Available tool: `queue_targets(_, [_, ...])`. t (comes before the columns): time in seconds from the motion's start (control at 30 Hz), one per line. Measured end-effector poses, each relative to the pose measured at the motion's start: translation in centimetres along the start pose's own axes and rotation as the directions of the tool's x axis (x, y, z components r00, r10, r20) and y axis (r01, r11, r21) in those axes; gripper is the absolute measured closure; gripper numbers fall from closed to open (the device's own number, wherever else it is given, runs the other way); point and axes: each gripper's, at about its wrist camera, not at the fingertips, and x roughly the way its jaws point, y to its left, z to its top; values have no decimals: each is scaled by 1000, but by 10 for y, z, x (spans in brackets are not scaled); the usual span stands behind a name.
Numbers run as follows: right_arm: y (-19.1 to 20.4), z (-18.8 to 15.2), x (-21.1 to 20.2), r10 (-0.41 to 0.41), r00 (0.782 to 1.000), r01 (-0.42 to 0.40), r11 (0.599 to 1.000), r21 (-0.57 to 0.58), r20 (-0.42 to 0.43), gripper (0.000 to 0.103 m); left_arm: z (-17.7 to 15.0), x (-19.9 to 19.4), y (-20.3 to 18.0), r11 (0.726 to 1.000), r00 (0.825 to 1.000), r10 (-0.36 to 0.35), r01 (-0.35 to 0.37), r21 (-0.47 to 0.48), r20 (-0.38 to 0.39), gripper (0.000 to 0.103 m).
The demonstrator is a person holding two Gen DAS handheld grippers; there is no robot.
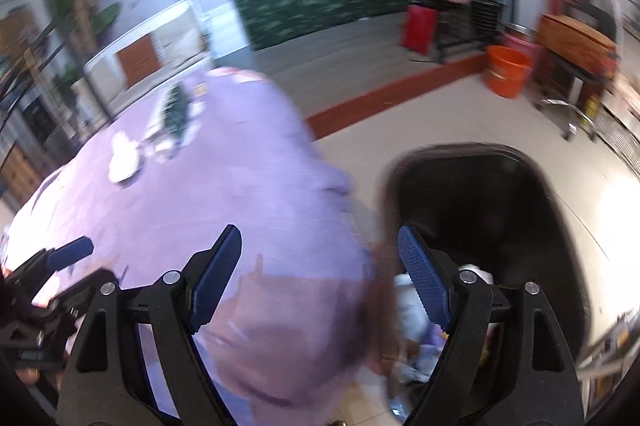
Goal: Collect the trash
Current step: 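Move both tools back over the table toward the remaining items, then grasp the folded white tissue with the left gripper while the right grasps the green tissue box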
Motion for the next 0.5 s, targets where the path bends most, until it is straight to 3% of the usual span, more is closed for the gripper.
queue_targets(0.13, [43, 8, 15, 66, 997, -68, 994, -90, -27, 23, 2, -2, 47, 993, 995, 104, -105, -59, -12, 6])
queue_targets(0.27, [72, 17, 24, 109, 993, -117, 981, -156, -54, 23, 9, -1, 93, 980, 989, 150, -151, -128, -11, 6])
queue_targets(0.5, [111, 30, 36, 141, 987, -155, 959, -238, -77, 23, 48, 32, 134, 968, 986, 161, -167, -190, -44, 8])
